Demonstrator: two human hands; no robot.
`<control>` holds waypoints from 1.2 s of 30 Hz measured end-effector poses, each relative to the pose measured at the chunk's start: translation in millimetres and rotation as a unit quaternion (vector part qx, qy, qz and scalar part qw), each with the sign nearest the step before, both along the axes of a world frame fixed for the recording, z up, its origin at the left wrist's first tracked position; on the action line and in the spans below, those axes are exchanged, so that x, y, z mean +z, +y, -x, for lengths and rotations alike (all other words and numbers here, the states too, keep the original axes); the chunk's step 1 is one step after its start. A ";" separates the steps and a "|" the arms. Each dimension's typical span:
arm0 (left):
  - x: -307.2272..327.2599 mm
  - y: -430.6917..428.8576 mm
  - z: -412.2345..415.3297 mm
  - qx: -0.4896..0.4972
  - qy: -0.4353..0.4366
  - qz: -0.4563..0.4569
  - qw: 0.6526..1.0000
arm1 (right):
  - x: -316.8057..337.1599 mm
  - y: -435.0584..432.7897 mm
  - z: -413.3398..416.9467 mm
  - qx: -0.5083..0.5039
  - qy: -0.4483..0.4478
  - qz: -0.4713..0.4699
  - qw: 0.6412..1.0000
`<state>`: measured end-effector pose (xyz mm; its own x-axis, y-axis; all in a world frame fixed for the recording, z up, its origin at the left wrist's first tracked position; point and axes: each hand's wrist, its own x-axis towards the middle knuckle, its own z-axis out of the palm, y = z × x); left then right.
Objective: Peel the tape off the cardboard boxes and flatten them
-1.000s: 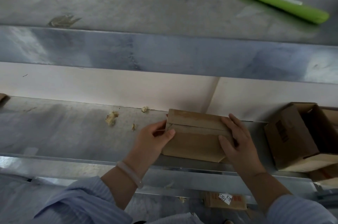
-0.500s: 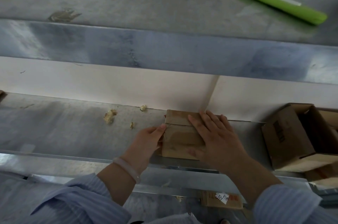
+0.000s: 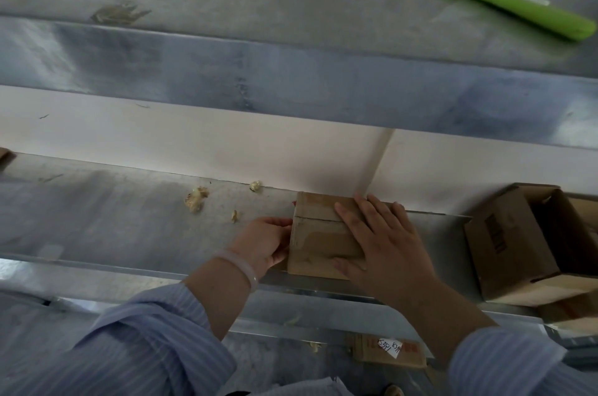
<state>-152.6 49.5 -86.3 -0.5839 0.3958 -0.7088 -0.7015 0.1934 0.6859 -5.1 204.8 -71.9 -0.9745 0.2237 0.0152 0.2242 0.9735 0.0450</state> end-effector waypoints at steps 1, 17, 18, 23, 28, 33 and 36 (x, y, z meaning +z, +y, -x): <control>-1.2 1.6 0.5 -0.008 0.004 0.007 1.000 | 0.0 -0.1 -0.5 0.000 0.002 0.000 1.000; 47.4 -35.3 28.0 0.005 0.242 -0.047 0.969 | -1.8 1.3 4.5 -0.020 0.009 -0.008 1.000; 50.0 -38.9 29.6 0.001 0.257 -0.045 0.965 | -2.3 1.5 4.3 -0.018 0.009 -0.010 1.000; 38.3 -37.3 15.9 -0.023 0.190 -0.048 0.980 | -2.0 -0.6 2.6 -0.023 0.013 -0.011 1.000; 27.7 -27.9 2.1 0.007 0.018 -0.142 0.990 | 1.4 -2.6 2.9 -0.023 0.029 -0.008 0.999; 36.6 -25.9 -0.2 -0.106 0.150 -0.110 0.977 | 0.5 -2.5 1.7 -0.022 0.031 -0.006 0.999; 50.2 -15.7 -5.5 -0.238 0.349 0.016 0.906 | -0.4 -2.4 1.4 -0.017 0.035 -0.005 0.999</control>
